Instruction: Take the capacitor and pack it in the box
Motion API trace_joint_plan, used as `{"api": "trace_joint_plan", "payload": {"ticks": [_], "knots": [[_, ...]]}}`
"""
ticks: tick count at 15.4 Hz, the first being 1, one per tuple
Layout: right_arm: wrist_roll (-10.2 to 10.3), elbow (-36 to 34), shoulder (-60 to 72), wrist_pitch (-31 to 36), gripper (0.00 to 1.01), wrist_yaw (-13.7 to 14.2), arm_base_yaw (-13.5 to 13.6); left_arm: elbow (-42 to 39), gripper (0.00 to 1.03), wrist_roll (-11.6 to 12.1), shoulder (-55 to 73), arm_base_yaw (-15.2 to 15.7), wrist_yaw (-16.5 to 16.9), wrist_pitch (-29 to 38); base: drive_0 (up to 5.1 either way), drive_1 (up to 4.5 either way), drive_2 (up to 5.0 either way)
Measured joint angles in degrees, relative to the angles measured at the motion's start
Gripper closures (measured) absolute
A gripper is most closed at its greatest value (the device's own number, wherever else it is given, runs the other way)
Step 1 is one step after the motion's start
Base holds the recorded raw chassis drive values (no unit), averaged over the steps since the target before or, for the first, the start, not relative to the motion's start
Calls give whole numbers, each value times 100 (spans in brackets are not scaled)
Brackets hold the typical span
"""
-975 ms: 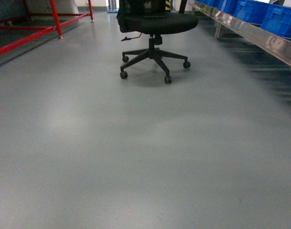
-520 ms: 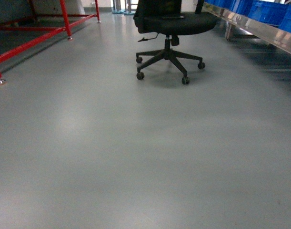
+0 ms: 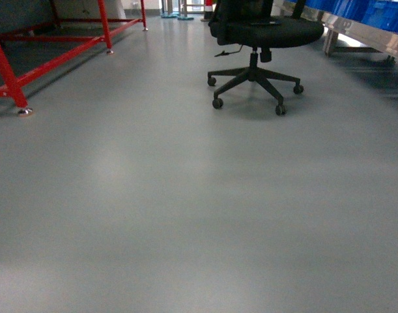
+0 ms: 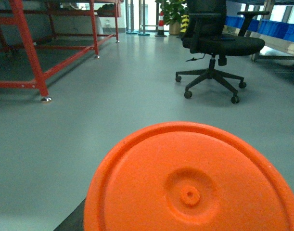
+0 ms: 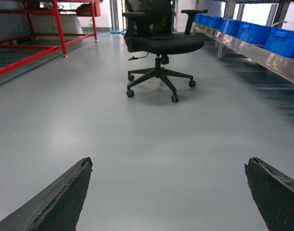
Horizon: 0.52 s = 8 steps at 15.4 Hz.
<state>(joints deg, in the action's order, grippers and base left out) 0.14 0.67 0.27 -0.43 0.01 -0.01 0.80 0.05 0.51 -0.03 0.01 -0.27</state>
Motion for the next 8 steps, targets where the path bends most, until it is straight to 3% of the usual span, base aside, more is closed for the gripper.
{"api": "trace_joint_plan", "payload": {"ticks": [8], "knots": [[0,0,0,15,3,-4,0,0,60,0,0,0,-2,-4,-498,247,247]]}}
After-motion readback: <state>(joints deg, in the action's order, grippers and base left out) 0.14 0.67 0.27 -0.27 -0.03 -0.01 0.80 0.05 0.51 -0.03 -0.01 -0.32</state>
